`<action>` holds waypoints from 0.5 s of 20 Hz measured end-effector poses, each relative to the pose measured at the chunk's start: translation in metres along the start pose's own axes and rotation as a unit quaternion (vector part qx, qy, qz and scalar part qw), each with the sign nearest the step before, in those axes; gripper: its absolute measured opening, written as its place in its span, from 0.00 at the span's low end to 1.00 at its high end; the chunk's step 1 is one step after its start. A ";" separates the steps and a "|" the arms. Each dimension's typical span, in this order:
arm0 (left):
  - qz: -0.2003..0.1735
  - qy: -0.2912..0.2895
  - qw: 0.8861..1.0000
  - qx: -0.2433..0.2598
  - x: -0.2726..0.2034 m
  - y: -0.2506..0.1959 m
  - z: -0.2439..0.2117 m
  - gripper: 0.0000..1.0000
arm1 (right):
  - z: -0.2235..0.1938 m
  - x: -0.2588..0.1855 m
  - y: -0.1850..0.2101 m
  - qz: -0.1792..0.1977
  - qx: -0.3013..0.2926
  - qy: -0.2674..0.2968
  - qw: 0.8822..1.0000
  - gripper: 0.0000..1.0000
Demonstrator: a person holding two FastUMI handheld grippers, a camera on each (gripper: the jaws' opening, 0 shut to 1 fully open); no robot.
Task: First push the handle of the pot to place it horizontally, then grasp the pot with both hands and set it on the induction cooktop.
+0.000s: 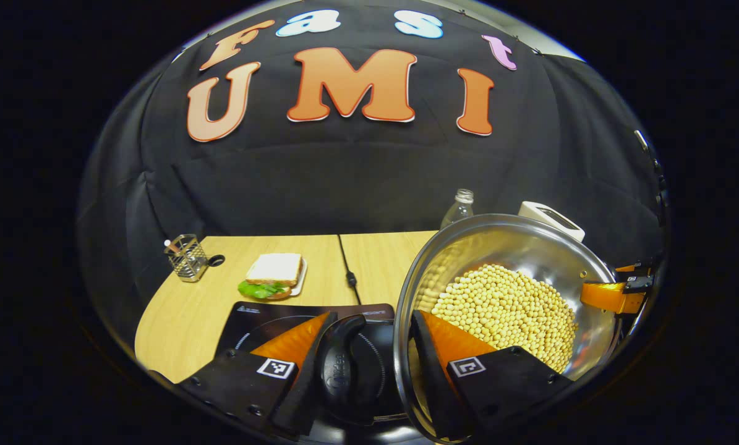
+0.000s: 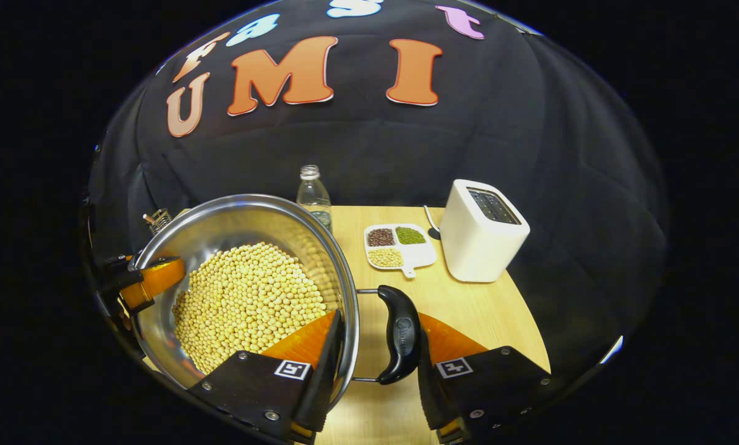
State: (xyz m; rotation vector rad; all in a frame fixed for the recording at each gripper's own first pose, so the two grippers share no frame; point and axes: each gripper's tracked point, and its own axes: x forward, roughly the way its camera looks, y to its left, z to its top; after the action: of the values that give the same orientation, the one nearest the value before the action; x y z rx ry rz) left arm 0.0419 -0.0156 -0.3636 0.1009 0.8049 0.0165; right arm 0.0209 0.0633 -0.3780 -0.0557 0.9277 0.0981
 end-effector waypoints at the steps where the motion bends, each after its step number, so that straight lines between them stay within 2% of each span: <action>1: 0.005 -0.001 1.000 -0.002 -0.004 0.010 0.000 0.76 | 0.001 -0.003 0.010 0.005 -0.004 -0.001 1.000 0.59; 6: 0.028 -0.012 0.999 -0.011 -0.022 0.059 0.005 0.76 | 0.016 -0.005 0.056 0.024 -0.013 -0.012 1.000 0.59; 7: 0.032 -0.012 0.999 -0.014 -0.026 0.067 0.004 0.76 | 0.017 -0.006 0.066 0.027 -0.017 -0.013 0.999 0.55; 8: 0.036 -0.011 0.999 -0.017 -0.028 0.076 0.002 0.76 | 0.017 -0.007 0.074 0.030 -0.020 -0.011 0.999 0.55; 9: 0.040 -0.011 0.999 -0.020 -0.031 0.086 0.002 0.76 | 0.018 -0.007 0.085 0.033 -0.024 -0.012 0.999 0.59; 10: 0.044 -0.011 0.999 -0.024 -0.033 0.095 0.000 0.76 | 0.021 -0.006 0.095 0.035 -0.028 -0.013 0.999 0.59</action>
State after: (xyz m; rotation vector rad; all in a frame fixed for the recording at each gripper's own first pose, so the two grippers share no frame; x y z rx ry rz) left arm 0.0208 0.0769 -0.3305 0.0910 0.7766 0.1173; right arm 0.0242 0.1588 -0.3609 -0.0724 0.9009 0.1899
